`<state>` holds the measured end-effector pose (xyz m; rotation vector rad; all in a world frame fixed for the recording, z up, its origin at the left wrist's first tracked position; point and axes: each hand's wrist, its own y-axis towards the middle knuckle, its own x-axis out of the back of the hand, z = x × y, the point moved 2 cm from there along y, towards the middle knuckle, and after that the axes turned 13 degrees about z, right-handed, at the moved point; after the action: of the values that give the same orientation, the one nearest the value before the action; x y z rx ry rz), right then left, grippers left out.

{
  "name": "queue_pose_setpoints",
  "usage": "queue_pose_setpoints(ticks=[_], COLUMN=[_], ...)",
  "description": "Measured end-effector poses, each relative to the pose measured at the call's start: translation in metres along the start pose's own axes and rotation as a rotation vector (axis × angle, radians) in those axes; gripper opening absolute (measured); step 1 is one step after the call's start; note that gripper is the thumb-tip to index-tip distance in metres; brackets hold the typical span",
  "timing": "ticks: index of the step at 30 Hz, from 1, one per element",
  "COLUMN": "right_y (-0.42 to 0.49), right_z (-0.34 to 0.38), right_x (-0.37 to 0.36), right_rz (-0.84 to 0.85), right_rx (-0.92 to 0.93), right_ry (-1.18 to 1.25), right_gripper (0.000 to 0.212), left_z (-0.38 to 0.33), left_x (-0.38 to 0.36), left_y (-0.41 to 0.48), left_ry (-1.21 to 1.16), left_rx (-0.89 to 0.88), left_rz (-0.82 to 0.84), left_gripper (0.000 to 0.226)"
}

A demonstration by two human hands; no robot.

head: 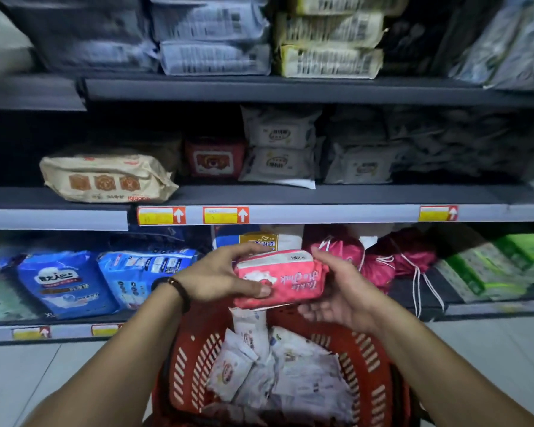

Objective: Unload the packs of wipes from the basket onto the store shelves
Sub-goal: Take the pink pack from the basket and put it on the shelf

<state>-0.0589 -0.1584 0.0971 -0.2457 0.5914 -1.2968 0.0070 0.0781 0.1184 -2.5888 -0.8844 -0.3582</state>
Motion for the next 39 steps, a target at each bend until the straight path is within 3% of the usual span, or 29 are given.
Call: queue_pose_setpoints(ticks=[2, 5, 10, 16, 18, 19, 21, 23, 24, 27, 29, 31, 33, 36, 39], right_y=[-0.007, -0.011, -0.002, 0.011, 0.015, 0.017, 0.017, 0.011, 0.009, 0.005, 0.005, 0.009, 0.016, 0.031, 0.053], right_z=[0.006, 0.011, 0.020, 0.027, 0.031, 0.034, 0.040, 0.045, 0.046, 0.055, 0.065, 0.074, 0.082, 0.099, 0.110], right_x=[0.004, 0.000, -0.015, -0.031, -0.039, -0.043, -0.056, -0.075, -0.083, -0.090, -0.078, -0.074, -0.080, -0.094, -0.102], right_rz=[0.012, 0.009, -0.025, -0.061, -0.194, -0.298, -0.493, -0.570, -0.532, -0.282, -0.254, -0.141, 0.033, -0.024, -0.269], right_rx=[0.016, 0.165, 0.375, 0.462, 0.521, 0.565, 0.670, 0.761, 0.813, 0.939, 0.862, 0.730, 0.692, 0.767, 0.861], right_ry=[-0.030, -0.029, 0.021, 0.057, 0.017, -0.033, -0.191, -0.406, -0.505, -0.616, -0.732, -0.811, -0.621, -0.545, -0.682], right_gripper=[0.084, 0.072, 0.070, 0.069, 0.070, 0.070, 0.068, 0.069, 0.069, 0.086, 0.101, 0.102, 0.088, 0.068, 0.068], left_z=[0.000, 0.001, -0.003, -0.004, -0.002, -0.002, -0.005, -0.006, -0.006, -0.003, 0.000, 0.004, 0.003, -0.001, 0.000], left_x=[0.004, 0.003, 0.005, 0.007, 0.010, 0.013, 0.016, 0.011, 0.008, 0.019, 0.035, 0.048, 0.056, 0.064, 0.076], left_y=[-0.001, -0.002, -0.002, -0.003, -0.006, -0.009, -0.013, -0.010, -0.007, -0.003, -0.008, -0.012, -0.015, -0.015, -0.016], left_ry=[-0.189, -0.419, -0.578, -0.707, -0.603, -0.434, 0.021, 0.225, 0.184, -0.233, -0.308, -0.343, -0.413, -0.447, -0.471], left_rx=[-0.033, -0.079, -0.129, -0.113, -0.131, -0.160, -0.192, -0.269, -0.323, -0.435, -0.438, -0.482, -0.519, -0.545, -0.475], left_rz=[-0.030, -0.038, -0.101, -0.086, -0.161, -0.230, -0.360, -0.462, -0.505, -0.553, -0.538, -0.490, -0.440, -0.467, -0.759], left_gripper=[0.055, 0.056, 0.054, 0.049, 0.049, 0.051, 0.076, 0.100, 0.099, 0.075, 0.059, 0.048, 0.047, 0.063, 0.103])
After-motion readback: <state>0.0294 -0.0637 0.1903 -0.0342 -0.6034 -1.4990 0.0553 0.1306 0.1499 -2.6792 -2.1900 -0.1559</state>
